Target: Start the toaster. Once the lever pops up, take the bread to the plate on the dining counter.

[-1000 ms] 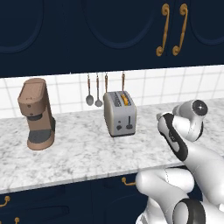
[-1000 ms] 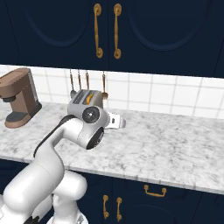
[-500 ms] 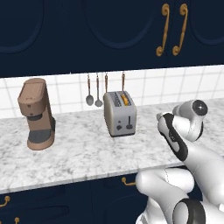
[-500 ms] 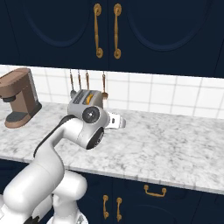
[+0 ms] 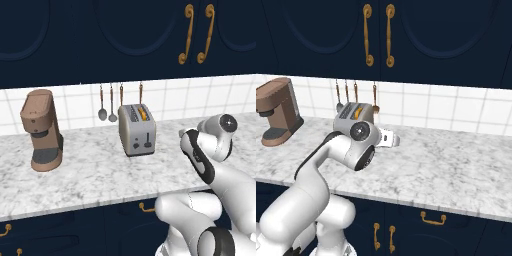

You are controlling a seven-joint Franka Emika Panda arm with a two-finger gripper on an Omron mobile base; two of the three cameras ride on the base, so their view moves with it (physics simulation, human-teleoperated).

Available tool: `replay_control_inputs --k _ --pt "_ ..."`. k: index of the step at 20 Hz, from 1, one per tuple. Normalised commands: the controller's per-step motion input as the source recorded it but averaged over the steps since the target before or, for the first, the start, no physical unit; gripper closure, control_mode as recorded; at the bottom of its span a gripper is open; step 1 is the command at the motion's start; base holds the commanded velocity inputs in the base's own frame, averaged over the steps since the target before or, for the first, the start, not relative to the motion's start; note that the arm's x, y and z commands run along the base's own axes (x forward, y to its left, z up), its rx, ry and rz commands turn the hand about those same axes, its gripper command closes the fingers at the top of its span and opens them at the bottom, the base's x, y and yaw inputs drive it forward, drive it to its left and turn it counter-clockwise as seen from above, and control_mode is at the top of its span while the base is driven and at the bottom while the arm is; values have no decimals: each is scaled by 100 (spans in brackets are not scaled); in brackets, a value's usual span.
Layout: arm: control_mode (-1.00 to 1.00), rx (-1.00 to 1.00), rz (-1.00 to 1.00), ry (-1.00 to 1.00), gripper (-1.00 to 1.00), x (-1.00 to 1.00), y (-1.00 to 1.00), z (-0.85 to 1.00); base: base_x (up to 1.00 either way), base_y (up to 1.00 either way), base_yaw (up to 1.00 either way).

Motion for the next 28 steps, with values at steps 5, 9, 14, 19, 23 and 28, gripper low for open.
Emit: replay_control_inputs --k 5,9,14,19,23,28 --pt "-100 0 0 0 -100 0 0 0 0 0 0" --pt "-100 0 0 0 -100 0 0 0 0 0 0" --pt "-100 0 0 0 -100 0 0 0 0 0 0" --pt "-100 0 0 0 -100 0 0 0 0 0 0" --pt "-100 0 0 0 -100 0 0 0 0 0 0" --pt "-100 0 0 0 -100 0 0 0 0 0 0"
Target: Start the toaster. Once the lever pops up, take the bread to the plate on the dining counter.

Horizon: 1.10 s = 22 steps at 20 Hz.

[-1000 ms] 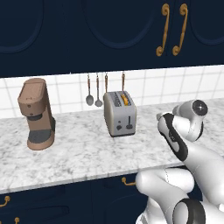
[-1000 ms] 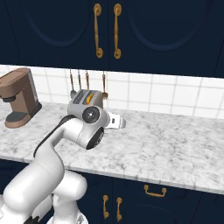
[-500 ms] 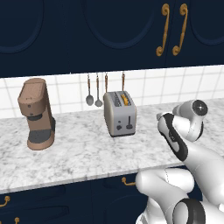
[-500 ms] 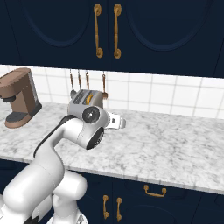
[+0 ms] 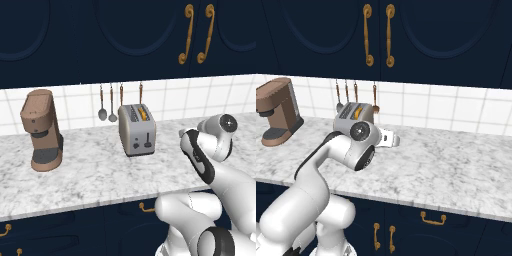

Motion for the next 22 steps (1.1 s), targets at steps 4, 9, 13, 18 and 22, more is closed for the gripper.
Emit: replay_control_inputs --k 4,9,13,18,22 --pt "-100 0 0 0 -100 0 0 0 0 0 0" --pt "-100 0 0 0 -100 0 0 0 0 0 0" --pt "-100 0 0 0 -100 0 0 0 0 0 0" --pt "-100 0 0 0 -100 0 0 0 0 0 0" --pt "-100 0 0 0 -100 0 0 0 0 0 0"
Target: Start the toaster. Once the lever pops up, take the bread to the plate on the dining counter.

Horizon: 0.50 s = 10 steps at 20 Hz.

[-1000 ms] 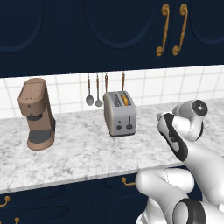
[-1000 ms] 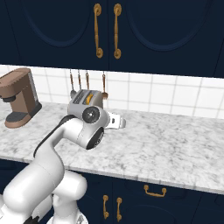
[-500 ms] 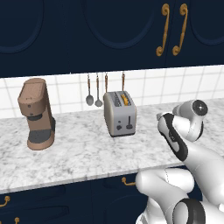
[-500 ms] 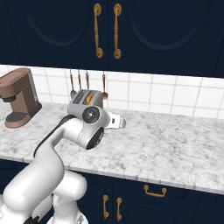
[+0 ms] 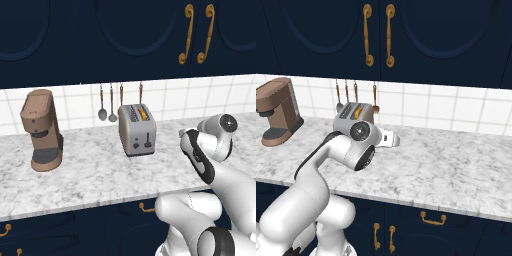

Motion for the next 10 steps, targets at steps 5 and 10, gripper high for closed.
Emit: replay_control_inputs --k 5,10 --pt "-100 0 0 0 -100 0 0 0 0 0 0" --pt "-100 0 0 0 -100 0 0 0 0 0 0"
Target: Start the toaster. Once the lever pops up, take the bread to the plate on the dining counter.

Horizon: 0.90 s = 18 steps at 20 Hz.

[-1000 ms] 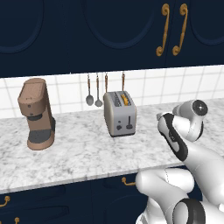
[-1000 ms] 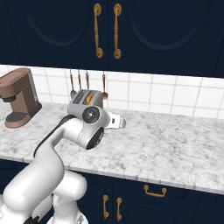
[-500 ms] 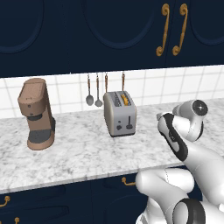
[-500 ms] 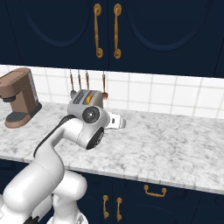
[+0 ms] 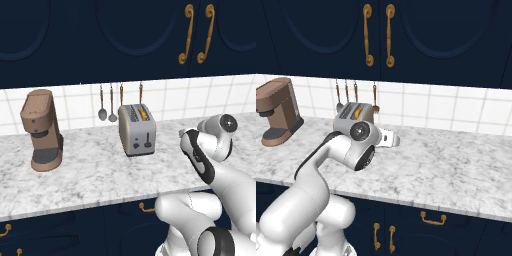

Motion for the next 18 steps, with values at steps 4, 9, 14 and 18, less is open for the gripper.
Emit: replay_control_inputs --k 4,9,14,18 --pt "-100 0 0 0 -100 0 0 0 0 0 0" --pt "-100 0 0 0 -100 0 0 0 0 0 0" --pt "-100 0 0 0 -100 0 0 0 0 0 0" --pt "-100 0 0 0 -100 0 0 0 0 0 0"
